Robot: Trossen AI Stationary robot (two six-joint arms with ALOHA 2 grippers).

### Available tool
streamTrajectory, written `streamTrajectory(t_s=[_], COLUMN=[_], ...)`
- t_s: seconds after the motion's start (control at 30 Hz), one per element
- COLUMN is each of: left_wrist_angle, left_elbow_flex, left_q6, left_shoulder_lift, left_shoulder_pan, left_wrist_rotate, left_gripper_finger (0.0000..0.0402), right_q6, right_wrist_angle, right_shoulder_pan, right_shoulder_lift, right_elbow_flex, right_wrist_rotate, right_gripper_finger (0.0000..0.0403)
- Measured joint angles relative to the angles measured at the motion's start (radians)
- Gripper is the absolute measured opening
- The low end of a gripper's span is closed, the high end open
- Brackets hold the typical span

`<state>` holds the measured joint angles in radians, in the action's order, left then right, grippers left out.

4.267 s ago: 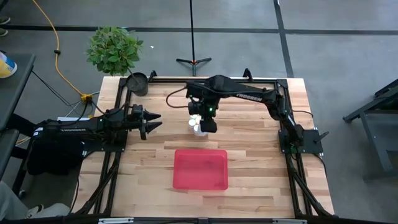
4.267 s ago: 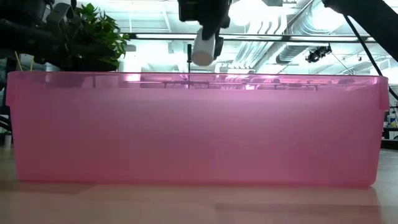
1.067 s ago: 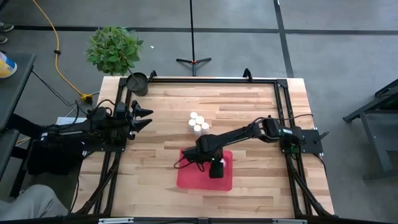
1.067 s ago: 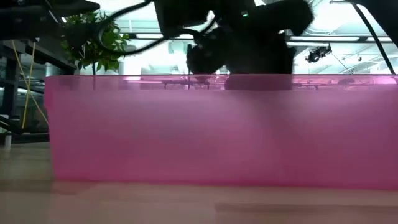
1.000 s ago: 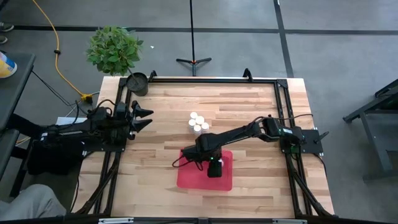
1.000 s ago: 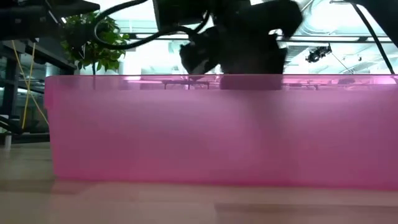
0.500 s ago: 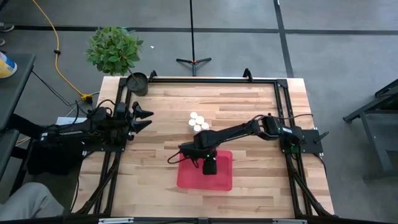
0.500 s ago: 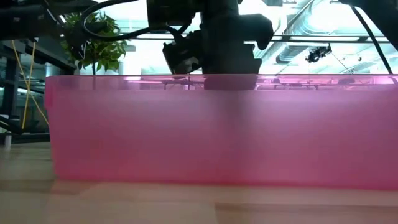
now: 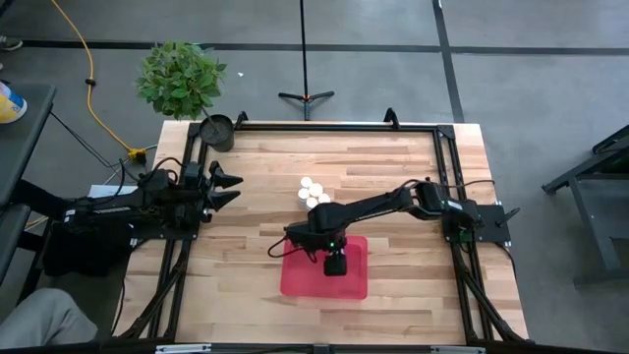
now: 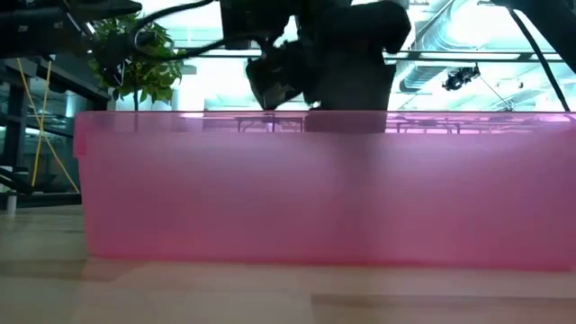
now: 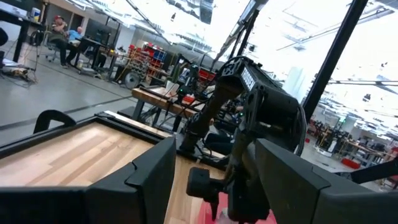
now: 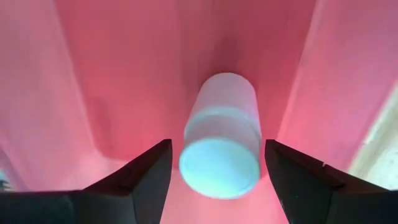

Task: Pick and place pill bottles into a basket
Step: Put the white pill bottle into the bin

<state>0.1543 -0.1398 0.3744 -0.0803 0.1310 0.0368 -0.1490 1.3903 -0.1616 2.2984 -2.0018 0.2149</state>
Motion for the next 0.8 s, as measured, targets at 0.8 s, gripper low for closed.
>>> streamTrajectory(t_s=[0.8], left_wrist_angle=[-0.068], left_elbow_flex=[0.000], left_q6=[-0.003], left_shoulder_lift=[-0.001], left_shoulder_pan=[0.000], left_wrist_rotate=[0.002], left_gripper_finger=[0.0253], right_q6=[-0.064], right_wrist_angle=[-0.168], right_shoulder_pan=[0.120], right_shoulder_lift=[-0.221], right_elbow_flex=[-0.002], right_wrist_rotate=[-0.341], right_gripper_finger=[0.0248])
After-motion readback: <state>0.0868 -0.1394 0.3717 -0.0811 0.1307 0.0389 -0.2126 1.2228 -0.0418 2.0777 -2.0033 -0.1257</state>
